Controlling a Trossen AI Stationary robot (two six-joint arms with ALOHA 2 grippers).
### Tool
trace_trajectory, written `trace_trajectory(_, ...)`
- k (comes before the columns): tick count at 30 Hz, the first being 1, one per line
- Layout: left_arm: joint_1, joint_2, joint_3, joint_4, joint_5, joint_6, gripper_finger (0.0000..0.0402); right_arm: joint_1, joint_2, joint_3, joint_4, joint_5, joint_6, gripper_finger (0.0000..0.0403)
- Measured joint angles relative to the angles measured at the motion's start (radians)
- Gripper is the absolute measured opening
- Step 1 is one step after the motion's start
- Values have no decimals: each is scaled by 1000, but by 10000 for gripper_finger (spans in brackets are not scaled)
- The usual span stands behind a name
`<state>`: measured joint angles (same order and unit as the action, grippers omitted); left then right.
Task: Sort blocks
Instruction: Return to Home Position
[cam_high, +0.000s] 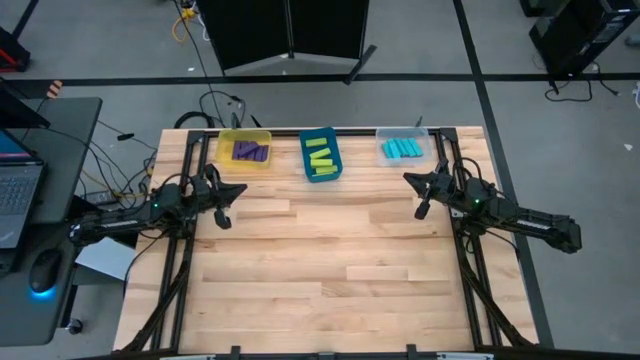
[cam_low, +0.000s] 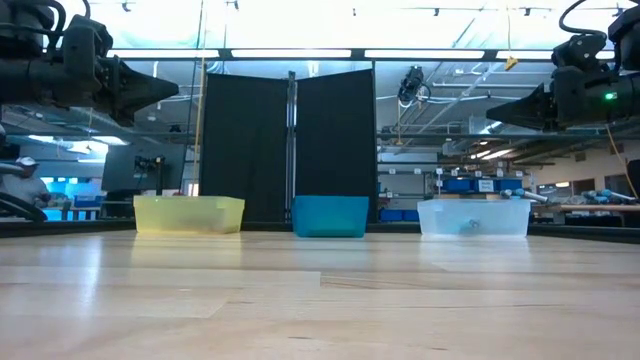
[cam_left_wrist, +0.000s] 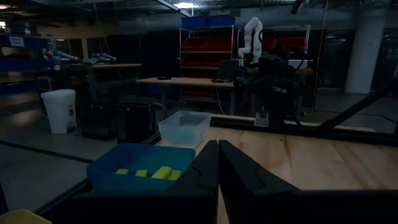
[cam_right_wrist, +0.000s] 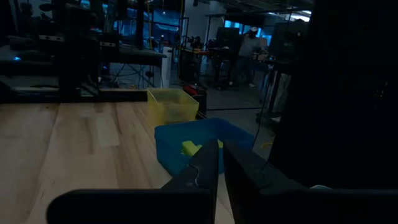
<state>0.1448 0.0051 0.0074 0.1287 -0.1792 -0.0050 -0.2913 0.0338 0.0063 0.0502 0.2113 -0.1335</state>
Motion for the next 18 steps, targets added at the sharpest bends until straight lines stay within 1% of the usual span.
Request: trace_trajectory(18,0,0,0,0,0,0,15,0,0,0,0,0,0,36)
